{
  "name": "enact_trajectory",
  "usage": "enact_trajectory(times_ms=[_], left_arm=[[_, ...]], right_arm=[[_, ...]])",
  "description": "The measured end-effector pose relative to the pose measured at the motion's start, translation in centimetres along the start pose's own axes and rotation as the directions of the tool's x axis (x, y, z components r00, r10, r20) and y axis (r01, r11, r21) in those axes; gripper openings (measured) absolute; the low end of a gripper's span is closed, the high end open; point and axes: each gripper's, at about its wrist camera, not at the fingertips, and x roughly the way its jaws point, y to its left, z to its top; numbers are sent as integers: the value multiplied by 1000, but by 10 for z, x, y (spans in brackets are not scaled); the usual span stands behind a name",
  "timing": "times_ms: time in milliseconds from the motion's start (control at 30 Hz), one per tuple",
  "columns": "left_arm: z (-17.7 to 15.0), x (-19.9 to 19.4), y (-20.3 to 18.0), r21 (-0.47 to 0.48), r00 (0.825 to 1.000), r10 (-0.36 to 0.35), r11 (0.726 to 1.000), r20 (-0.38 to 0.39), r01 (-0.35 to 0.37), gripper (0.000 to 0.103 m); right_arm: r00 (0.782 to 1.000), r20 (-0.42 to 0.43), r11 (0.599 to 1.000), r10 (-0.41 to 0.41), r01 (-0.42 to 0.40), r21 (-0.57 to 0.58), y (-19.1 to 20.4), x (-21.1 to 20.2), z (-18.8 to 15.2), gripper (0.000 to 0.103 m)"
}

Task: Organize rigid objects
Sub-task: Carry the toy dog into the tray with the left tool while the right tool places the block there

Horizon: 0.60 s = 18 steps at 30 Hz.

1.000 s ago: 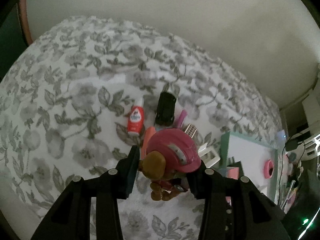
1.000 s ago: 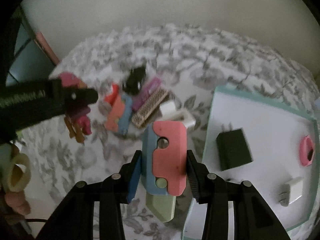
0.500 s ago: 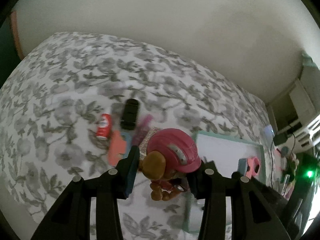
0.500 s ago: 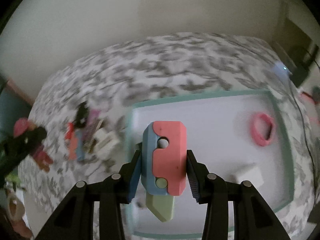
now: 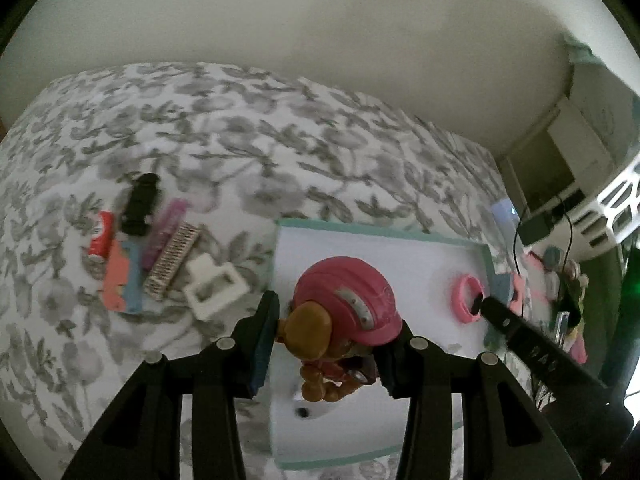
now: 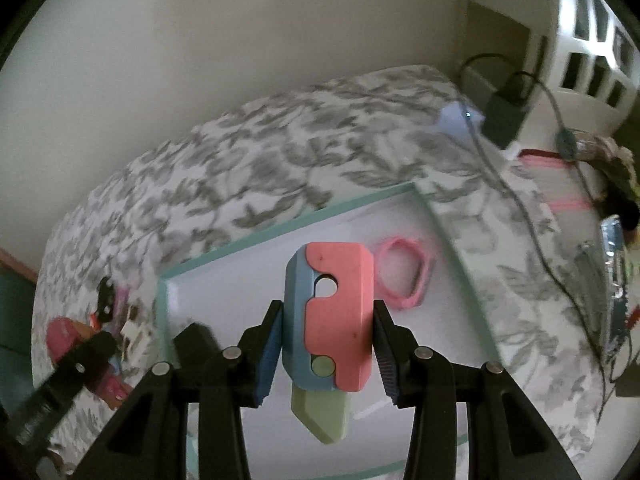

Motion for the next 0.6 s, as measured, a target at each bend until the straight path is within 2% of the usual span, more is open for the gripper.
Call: enact_trajectory(times_ms=[200, 600], left_arm=[[-7, 22, -27, 41, 999, 12, 999, -41, -11, 45], [-16, 52, -48, 83, 993, 61, 995, -99, -53, 46]], right_arm=[[1000, -5, 999, -4, 4, 35, -23, 1, 5, 45], [995, -101, 1000, 15, -15, -2, -24, 34, -2, 45]])
